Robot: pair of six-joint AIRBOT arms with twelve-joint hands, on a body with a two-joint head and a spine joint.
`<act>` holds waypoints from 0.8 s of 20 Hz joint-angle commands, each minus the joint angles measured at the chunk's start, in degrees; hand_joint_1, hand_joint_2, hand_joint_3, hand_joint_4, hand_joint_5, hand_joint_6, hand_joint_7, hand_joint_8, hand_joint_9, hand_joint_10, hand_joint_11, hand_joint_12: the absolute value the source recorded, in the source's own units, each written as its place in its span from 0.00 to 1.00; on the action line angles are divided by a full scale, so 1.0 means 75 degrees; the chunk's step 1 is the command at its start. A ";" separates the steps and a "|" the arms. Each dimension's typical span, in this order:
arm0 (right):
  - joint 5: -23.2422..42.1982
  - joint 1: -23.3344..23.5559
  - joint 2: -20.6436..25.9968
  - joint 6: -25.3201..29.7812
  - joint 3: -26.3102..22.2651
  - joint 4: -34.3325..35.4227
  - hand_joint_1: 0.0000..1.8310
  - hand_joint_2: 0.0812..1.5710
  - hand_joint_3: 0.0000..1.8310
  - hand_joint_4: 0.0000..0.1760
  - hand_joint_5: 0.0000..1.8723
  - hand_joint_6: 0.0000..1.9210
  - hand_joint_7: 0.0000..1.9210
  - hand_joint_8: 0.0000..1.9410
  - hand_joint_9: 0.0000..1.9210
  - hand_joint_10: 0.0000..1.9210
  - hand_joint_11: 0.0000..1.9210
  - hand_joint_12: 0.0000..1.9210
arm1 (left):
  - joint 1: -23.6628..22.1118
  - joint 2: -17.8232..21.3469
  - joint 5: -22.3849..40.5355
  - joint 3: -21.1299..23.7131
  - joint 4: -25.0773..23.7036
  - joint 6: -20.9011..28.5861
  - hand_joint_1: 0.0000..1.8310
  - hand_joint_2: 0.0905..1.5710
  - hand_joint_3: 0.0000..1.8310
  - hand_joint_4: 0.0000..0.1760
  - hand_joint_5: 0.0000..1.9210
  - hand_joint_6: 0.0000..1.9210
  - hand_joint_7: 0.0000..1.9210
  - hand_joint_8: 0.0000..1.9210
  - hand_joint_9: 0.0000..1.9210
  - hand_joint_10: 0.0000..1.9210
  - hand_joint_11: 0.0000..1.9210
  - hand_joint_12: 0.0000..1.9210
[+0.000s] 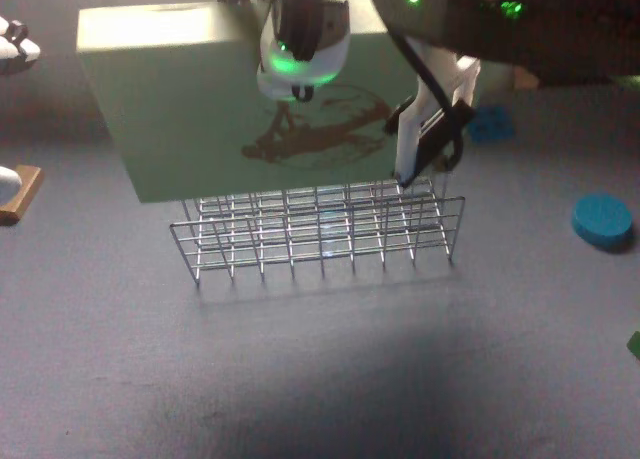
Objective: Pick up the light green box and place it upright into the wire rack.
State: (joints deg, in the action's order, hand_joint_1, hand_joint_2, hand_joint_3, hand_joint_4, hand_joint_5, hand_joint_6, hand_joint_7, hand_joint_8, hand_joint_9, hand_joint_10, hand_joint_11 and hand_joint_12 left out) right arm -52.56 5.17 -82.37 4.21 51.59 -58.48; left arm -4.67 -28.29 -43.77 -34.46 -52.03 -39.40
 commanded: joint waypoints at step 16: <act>0.0266 -0.0867 -0.0762 0.0253 0.0884 -0.1024 0.74 0.75 0.00 0.00 0.40 0.61 0.45 0.60 0.39 0.80 0.31 0.81 | -0.0118 0.0025 0.0371 0.0159 -0.0471 -0.0058 0.11 0.81 0.00 0.00 0.04 0.00 0.01 0.00 0.06 0.00 0.00 0.20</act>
State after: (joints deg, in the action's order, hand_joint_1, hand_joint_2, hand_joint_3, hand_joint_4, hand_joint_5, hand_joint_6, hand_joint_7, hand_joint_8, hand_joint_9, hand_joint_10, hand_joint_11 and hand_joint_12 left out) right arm -52.31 -1.93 -88.12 6.11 58.15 -61.32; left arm -4.82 -28.32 -43.88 -33.50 -51.64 -39.40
